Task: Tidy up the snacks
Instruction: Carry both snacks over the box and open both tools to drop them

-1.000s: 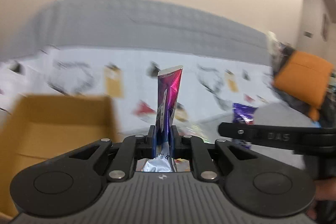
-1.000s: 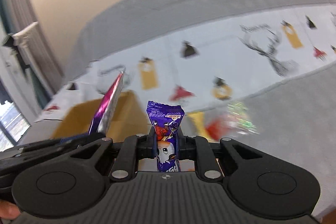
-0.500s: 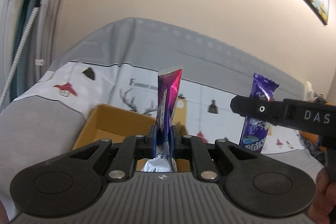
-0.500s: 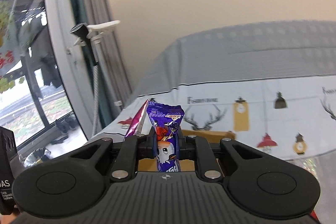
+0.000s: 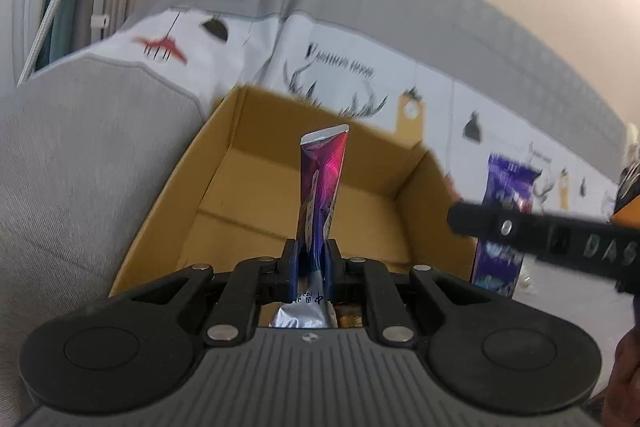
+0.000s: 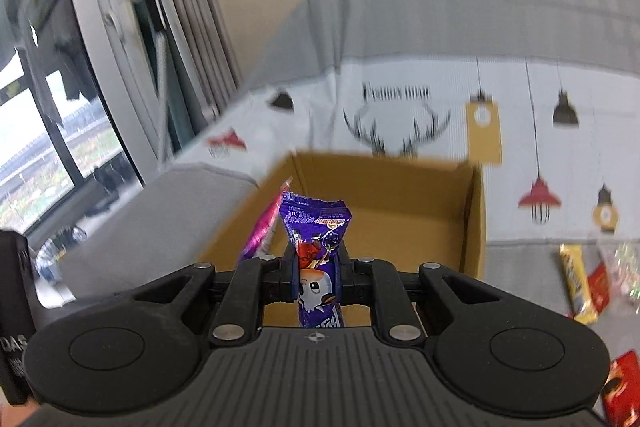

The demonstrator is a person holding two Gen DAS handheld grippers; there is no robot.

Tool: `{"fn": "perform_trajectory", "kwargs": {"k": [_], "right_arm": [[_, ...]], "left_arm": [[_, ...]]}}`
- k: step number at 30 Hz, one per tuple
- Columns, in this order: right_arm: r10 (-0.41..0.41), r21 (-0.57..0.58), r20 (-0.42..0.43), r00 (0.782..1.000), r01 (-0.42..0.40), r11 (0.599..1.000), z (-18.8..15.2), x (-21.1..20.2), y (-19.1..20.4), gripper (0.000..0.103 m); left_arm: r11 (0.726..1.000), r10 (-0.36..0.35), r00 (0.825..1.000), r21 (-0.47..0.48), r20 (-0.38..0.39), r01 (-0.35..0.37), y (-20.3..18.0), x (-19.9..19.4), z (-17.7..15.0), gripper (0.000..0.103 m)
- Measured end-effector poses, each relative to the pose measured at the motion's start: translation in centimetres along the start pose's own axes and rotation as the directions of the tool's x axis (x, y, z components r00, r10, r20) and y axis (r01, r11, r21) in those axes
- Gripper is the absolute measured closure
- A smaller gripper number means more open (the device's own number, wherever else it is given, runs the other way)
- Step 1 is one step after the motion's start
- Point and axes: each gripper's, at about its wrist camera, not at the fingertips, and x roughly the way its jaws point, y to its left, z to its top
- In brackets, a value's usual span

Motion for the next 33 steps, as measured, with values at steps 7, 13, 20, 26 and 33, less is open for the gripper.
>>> {"fn": "perform_trajectory", "kwargs": {"k": [7,13,20,26,33], "right_arm": [[-0.032,0.014,-0.149,0.988,0.034,0.999,-3.2,5.4,-1.1,0.087],[-0.03,-0.012,-0.223,0.974,0.028,1.0,-4.8,7.2,-0.4,0.087],[-0.056,-0.044,-0.223,0.973,0.047,0.998,-5.1,7.8,-0.4,0.087],[0.004,0.095,-0.154,0.988,0.011,0.995,-4.7,5.7,-2.3,0.042],[0.059,0.239,0.058,0.997,-0.071,0.968,-5.1,-2.4,-7.2,0.0]], "left_arm": [[1.0,0.025,0.997,0.005,-0.069,-0.025,1.6,2.7,-1.2,0.09],[0.998,0.053,0.993,0.04,-0.108,-0.049,1.9,4.3,-1.7,0.09],[0.994,0.091,0.988,0.072,-0.124,-0.082,1.7,5.0,-2.1,0.089],[0.998,0.07,0.993,0.012,-0.098,-0.069,1.8,3.2,-1.4,0.021],[0.997,0.003,1.0,0.083,0.029,-0.006,-3.7,-1.8,-1.0,0.007]]}}
